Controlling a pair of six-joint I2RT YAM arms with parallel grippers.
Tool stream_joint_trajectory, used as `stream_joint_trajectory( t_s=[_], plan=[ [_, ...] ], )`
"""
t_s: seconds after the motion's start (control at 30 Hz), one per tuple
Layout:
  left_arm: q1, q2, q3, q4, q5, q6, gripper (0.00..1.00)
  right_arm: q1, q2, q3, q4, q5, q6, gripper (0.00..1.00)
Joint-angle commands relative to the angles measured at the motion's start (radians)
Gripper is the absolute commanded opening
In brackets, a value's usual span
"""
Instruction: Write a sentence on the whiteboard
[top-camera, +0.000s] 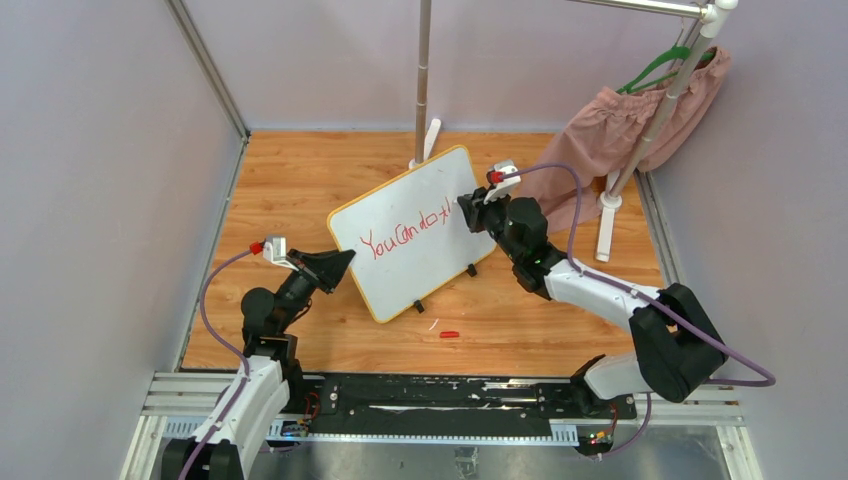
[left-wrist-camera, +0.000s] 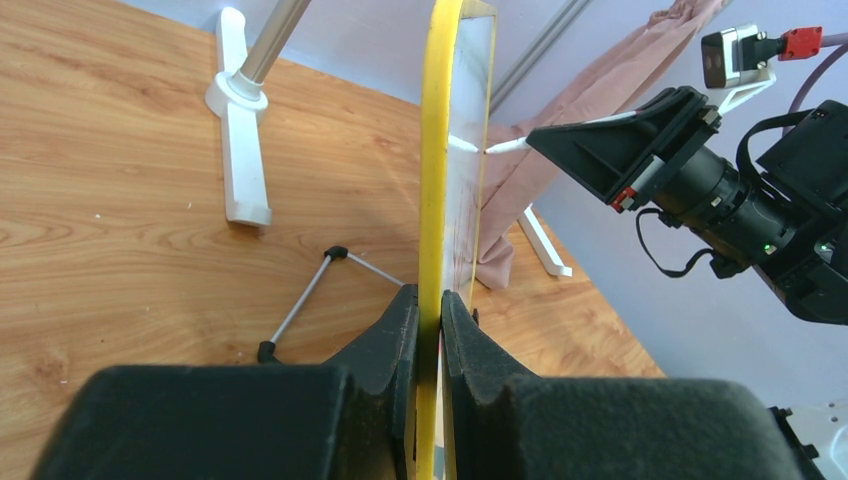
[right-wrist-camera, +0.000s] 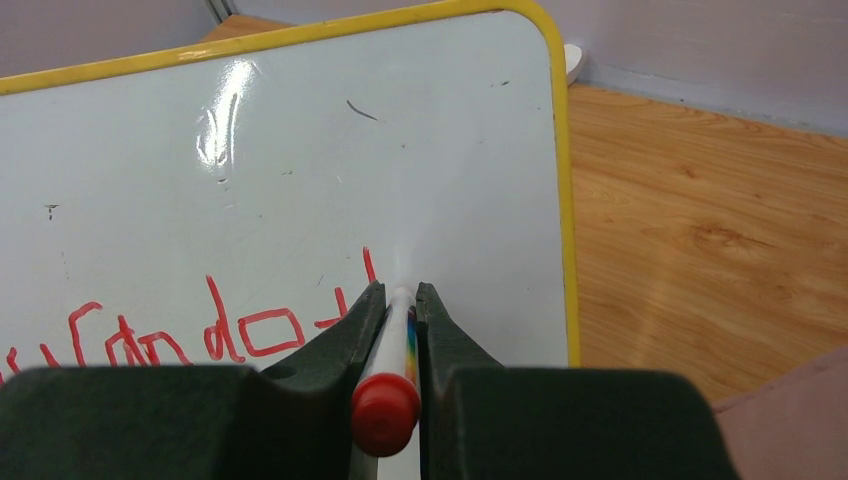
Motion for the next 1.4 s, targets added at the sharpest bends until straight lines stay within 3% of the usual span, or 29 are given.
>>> stream_joint_trajectory(
  t_s=[0.0,0.83,1.37],
  plan=[
    [-0.009,0.002,-0.158,-0.017,-0.011,0.044,0.0,-0.013,-0.029,-0.006,0.039,-0.013,0.012,0.0],
    [-0.01,0.003,-0.158,-0.017,-0.014,0.046,0.0,0.012,0.004,0.024,0.036,-0.08,0.028,0.0],
    [-0.01,0.003,-0.158,-0.017,-0.011,0.046,0.0,0.013,0.018,0.036,0.009,-0.01,0.008,0.0]
  ],
)
